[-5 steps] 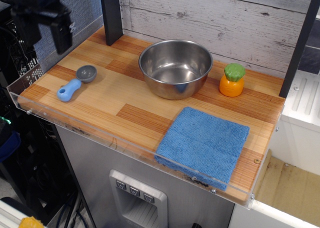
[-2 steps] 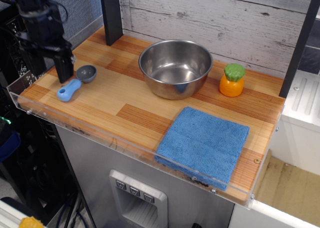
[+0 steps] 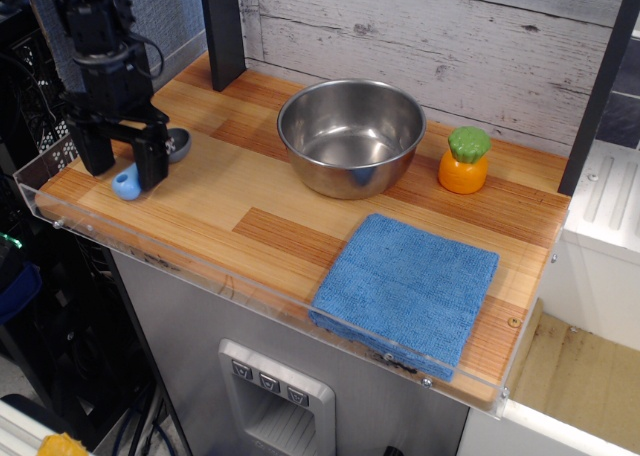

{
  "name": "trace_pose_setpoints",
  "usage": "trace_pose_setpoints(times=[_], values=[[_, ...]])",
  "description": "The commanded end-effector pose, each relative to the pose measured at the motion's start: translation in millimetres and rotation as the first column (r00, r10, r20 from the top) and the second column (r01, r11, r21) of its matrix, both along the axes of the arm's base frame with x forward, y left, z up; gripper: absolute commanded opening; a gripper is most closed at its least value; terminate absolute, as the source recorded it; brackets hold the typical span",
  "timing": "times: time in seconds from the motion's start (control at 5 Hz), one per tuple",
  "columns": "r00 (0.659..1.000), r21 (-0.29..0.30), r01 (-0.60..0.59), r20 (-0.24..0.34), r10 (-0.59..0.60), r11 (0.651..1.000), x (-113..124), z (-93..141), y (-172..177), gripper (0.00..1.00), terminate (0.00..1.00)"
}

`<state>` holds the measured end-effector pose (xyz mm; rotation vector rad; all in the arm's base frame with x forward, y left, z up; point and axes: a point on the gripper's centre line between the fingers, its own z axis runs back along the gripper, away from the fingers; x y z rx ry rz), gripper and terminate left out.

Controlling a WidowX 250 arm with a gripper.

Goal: Put the scoop on the cloth.

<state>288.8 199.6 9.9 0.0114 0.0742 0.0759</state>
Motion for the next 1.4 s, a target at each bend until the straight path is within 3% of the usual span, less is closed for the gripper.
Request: trace_pose_setpoints(times=[0.0, 0.4, 0.6, 0.8, 1.0, 1.2], values=[[1.000, 0.030, 0.020, -0.003, -0.020, 0.999, 7, -8, -1, 0.00, 0.00], [1.000, 0.052, 0.012, 0.011, -0.013, 0.999, 6, 1, -6, 0.00, 0.00], [0.999, 0.076, -0.006, 0.041, 0.003, 0.997, 0, 28, -13, 0.00, 0.00], [0.991, 0.049, -0.066, 0.119, 0.060, 0.997, -15, 69, -25, 0.00, 0.00], [0.984, 0.049, -0.109, 0.147, 0.100, 0.993, -29, 97, -53, 0.00, 0.00], [0.986, 0.021, -0.085, 0.147, 0.081, 0.996, -39, 105, -100, 0.00, 0.00]])
